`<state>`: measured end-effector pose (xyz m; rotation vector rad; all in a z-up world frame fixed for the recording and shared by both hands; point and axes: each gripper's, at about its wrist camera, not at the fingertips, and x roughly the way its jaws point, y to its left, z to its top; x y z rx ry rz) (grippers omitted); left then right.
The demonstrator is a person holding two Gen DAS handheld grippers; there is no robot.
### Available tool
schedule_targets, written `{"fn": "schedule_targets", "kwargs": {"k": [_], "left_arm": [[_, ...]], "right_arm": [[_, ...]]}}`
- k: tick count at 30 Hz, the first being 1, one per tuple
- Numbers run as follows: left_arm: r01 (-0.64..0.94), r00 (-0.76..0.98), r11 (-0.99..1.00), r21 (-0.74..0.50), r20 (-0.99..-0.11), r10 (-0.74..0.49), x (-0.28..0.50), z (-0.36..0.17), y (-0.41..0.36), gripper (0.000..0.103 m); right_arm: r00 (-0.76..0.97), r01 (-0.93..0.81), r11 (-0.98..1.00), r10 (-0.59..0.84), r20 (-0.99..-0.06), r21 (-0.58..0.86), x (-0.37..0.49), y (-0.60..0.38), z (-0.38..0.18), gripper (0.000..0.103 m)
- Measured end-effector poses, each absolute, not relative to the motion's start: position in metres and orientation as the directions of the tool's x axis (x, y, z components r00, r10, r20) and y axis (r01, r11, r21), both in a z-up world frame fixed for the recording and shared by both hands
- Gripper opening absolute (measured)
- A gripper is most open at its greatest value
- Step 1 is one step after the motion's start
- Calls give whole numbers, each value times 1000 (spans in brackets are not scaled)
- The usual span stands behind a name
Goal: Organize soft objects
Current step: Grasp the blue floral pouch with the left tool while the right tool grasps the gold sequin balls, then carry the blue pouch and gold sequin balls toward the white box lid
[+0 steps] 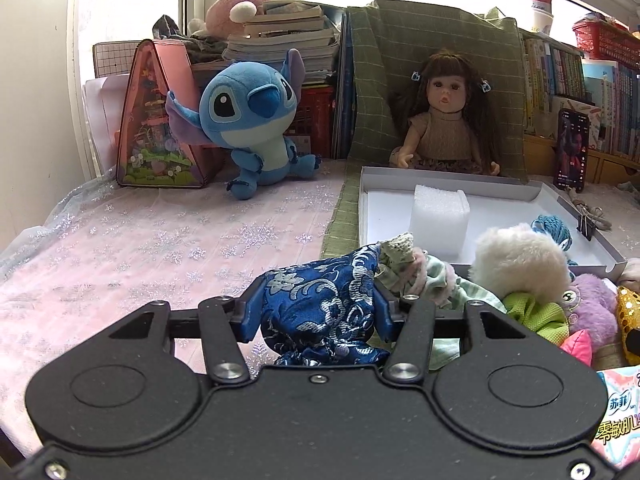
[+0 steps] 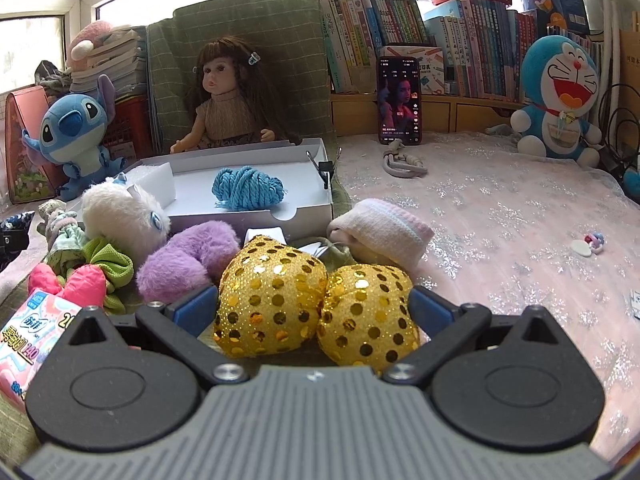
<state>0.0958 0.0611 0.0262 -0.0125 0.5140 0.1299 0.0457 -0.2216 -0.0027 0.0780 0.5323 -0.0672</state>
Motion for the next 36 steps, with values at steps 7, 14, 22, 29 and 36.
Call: {"fn": "schedule_targets", "kwargs": {"k": [7, 14, 22, 29, 36], "left_arm": [[-98, 876, 995, 8, -473, 90, 96, 37, 54, 51], [-59, 890, 998, 12, -452, 58, 102, 50, 47, 51], [-33, 896, 999, 5, -442, 32, 103, 55, 43, 51], [-39, 886, 999, -10, -464, 30, 104, 48, 46, 51], [-32, 882, 999, -5, -470, 26, 107, 45, 45, 51]], "right_arm": [[858, 78, 996, -44, -512, 46, 44, -216, 1, 87], [883, 34, 999, -27, -469, 7, 38, -207, 26, 47], [915, 42, 999, -46, -400, -20, 29, -204, 21, 103], [860, 169, 982, -107, -500, 80, 42, -223, -2, 103], [832, 169, 975, -62, -552, 146, 58, -224, -7, 103]]}}
